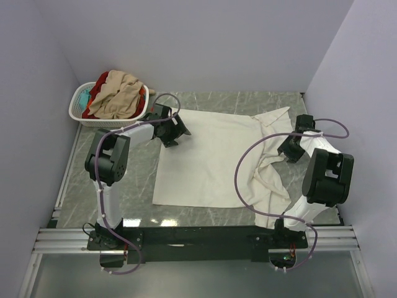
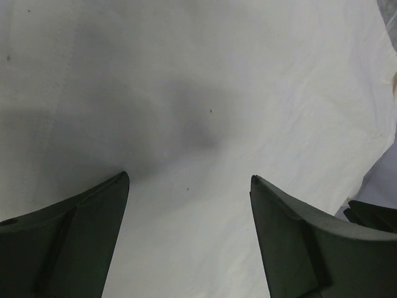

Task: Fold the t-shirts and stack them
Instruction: Flatten the tshirt out

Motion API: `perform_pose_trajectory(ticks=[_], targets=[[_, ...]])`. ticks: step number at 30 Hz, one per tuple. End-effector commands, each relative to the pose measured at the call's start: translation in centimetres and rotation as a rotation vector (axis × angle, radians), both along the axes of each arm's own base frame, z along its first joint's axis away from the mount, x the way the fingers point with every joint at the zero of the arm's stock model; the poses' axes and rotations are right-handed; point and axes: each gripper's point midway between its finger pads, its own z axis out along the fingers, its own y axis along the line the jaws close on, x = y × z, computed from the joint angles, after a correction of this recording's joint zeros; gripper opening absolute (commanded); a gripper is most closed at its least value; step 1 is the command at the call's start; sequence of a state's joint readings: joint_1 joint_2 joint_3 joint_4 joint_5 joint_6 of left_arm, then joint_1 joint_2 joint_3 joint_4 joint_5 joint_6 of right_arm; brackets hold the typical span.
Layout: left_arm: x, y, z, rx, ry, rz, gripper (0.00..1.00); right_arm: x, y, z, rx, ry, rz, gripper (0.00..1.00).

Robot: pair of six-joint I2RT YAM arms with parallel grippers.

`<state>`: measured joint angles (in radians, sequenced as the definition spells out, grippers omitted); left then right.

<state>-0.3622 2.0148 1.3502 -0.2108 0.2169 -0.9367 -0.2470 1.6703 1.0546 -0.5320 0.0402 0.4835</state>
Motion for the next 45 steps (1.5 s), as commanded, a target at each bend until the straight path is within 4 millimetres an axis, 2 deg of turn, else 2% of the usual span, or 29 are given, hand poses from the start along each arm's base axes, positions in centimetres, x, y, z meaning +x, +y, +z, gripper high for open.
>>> perform_pose_trajectory(ticks=[1,5,8,11,12,15,18,25,28,30,31,33,34,35,36,37,42,45], targets=[[0.7,-0.3,0.3,-0.014,-0.002,-0.019,0.86,0.7,-1.1,-0.6,-0.035,-0.018,-0.04,0.53],[0.9,0.1,0.0,-0.007,0.008,-0.01,0.86,1.1,-1.1,-1.4,-0.029,-0.012,-0.041,0.53],[1.0,0.3,-0.1,0.0,0.013,-0.006,0.86,1.5,-1.2,-1.7,-0.026,-0.021,-0.043,0.49],[1.2,0.8,-0.5,0.004,0.022,0.006,0.86,1.7,-1.4,-1.6,-0.031,-0.019,-0.045,0.37],[1.3,0.9,-0.6,0.002,0.024,0.007,0.86,1.8,-1.5,-1.6,-0.033,-0.019,-0.046,0.28],[1.5,1.5,-1.5,-0.003,0.043,0.021,0.86,2.3,-1.8,-1.3,-0.043,-0.024,-0.05,0.09],[1.8,1.9,-1.9,0.0,0.047,0.033,0.86,2.9,-2.6,-0.7,-0.07,-0.027,-0.061,0.0],[3.0,3.0,-2.6,0.035,0.051,0.042,0.86,5.0,-5.1,2.0,-0.17,-0.057,-0.082,0.0],[3.6,3.4,-3.2,0.051,0.064,0.049,0.86,6.9,-6.5,3.6,-0.213,-0.079,-0.089,0.0],[4.1,3.6,-3.2,0.067,0.059,0.046,0.86,7.8,-7.2,3.8,-0.229,-0.076,-0.089,0.0],[4.4,3.9,-3.2,0.076,0.055,0.051,0.86,8.7,-7.6,4.8,-0.242,-0.096,-0.089,0.0],[5.2,4.0,-2.8,0.079,0.04,0.054,0.86,9.6,-8.0,4.9,-0.254,-0.097,-0.085,0.0],[5.4,4.0,-2.7,0.082,0.035,0.05,0.86,10.5,-8.3,5.8,-0.263,-0.119,-0.088,0.0],[5.9,3.9,-2.4,0.081,0.023,0.049,0.86,11.0,-8.5,6.0,-0.268,-0.121,-0.086,0.0],[6.2,4.0,-2.3,0.082,0.017,0.048,0.86,11.3,-8.7,5.4,-0.267,-0.107,-0.083,0.0],[6.3,3.9,-2.2,0.085,0.014,0.043,0.86,12.0,-8.9,6.2,-0.274,-0.119,-0.084,0.0],[7.8,3.9,-1.5,0.112,-0.015,0.038,0.86,13.2,-10.2,6.5,-0.324,-0.107,-0.089,0.0],[8.5,4.0,-0.7,0.119,-0.039,0.036,0.86,13.8,-10.7,7.5,-0.347,-0.119,-0.083,0.0]])
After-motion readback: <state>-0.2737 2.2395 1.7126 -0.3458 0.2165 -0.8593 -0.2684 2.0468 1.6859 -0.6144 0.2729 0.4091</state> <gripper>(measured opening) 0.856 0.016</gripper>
